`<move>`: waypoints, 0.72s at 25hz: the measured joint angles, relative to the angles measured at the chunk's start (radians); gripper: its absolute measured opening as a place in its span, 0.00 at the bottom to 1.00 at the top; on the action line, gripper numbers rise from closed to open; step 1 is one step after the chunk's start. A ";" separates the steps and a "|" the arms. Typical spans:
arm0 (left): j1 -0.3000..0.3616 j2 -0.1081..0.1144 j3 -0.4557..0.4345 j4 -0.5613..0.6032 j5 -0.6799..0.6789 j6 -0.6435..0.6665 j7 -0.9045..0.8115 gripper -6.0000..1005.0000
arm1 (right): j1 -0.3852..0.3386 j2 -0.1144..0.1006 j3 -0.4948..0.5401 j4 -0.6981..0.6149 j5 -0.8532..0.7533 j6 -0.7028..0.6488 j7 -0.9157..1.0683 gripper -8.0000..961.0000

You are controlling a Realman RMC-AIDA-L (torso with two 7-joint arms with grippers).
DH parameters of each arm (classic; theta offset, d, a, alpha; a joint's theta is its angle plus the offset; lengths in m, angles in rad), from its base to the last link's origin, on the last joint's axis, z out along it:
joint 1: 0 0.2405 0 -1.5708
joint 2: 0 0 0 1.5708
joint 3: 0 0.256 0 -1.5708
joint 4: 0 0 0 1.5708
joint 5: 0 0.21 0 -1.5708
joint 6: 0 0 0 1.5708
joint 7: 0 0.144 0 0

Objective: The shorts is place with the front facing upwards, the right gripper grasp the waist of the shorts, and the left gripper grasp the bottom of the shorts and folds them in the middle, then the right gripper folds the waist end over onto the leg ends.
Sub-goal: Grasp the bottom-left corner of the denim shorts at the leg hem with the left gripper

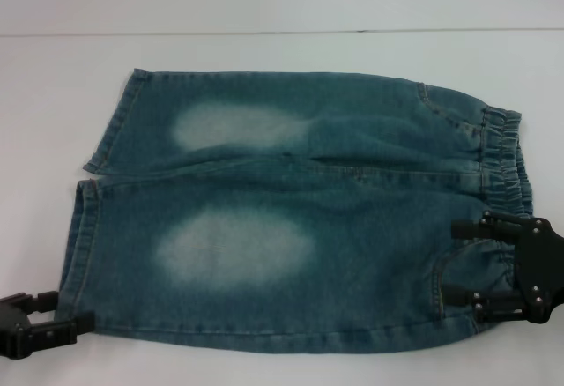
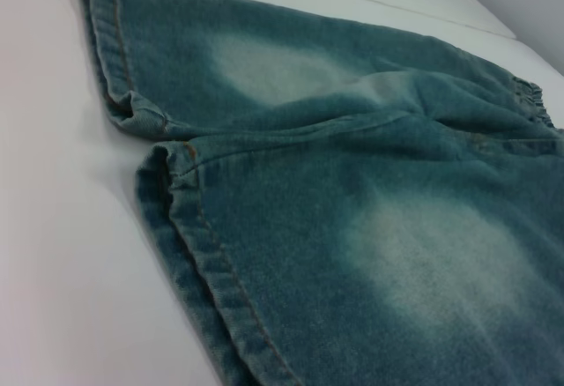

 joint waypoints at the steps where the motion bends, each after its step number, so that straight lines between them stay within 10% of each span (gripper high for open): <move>1: 0.000 0.000 0.001 0.000 0.001 0.000 -0.002 0.88 | 0.000 0.000 0.000 0.000 0.000 0.000 0.000 0.99; 18: -0.025 0.001 0.039 -0.003 0.013 0.030 -0.034 0.86 | 0.003 0.000 0.000 -0.001 -0.002 0.000 0.003 0.99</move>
